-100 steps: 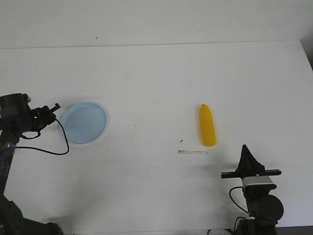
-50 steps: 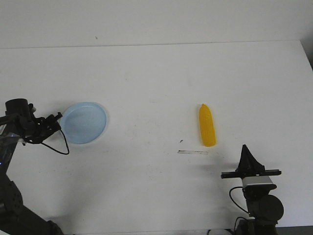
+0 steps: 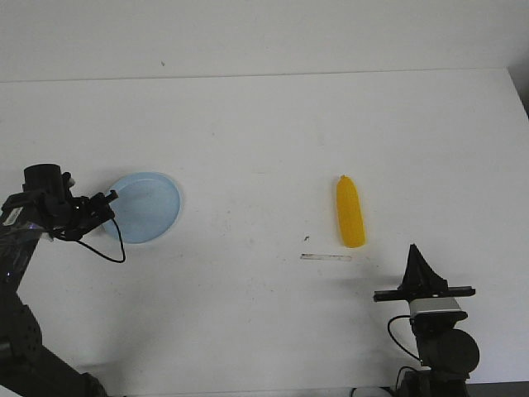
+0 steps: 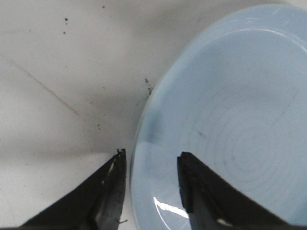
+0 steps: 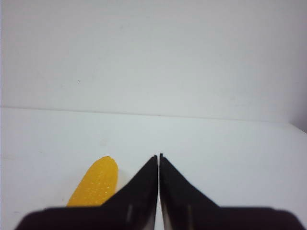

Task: Place corn on plate with both arms
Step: 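Push the plate with the left gripper toward the yellow corn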

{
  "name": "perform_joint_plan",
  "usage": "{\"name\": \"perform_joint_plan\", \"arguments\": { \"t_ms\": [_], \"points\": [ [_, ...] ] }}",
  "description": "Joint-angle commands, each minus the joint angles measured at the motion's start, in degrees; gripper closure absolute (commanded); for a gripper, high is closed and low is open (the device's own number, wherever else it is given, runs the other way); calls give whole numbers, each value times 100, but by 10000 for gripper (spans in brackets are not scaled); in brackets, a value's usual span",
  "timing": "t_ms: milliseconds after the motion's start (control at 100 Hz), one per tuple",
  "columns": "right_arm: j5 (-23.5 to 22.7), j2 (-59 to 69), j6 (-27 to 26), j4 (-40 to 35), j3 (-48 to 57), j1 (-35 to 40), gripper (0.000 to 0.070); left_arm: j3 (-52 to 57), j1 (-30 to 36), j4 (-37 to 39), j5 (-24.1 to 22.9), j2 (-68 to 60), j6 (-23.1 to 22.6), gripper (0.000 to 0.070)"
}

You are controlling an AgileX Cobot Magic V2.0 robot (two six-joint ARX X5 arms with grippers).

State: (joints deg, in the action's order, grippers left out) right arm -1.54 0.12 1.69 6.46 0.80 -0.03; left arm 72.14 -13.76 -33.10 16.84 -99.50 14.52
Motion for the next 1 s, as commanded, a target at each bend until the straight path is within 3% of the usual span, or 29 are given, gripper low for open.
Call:
{"name": "perform_joint_plan", "arguments": {
  "t_ms": [0,370,630,990],
  "points": [
    [0,-4,-35,37,-7,2,694,26,11,-35,17,-175,-59,484],
    [0,-4,-33,37,-7,2,694,-2,35,-192,15,-181,-109,506],
    [0,-4,-35,37,-7,2,694,-2,31,-286,15,-181,-166,670],
    [0,-4,-33,37,-7,2,694,7,72,-483,22,96,-184,700]
  ]
}}
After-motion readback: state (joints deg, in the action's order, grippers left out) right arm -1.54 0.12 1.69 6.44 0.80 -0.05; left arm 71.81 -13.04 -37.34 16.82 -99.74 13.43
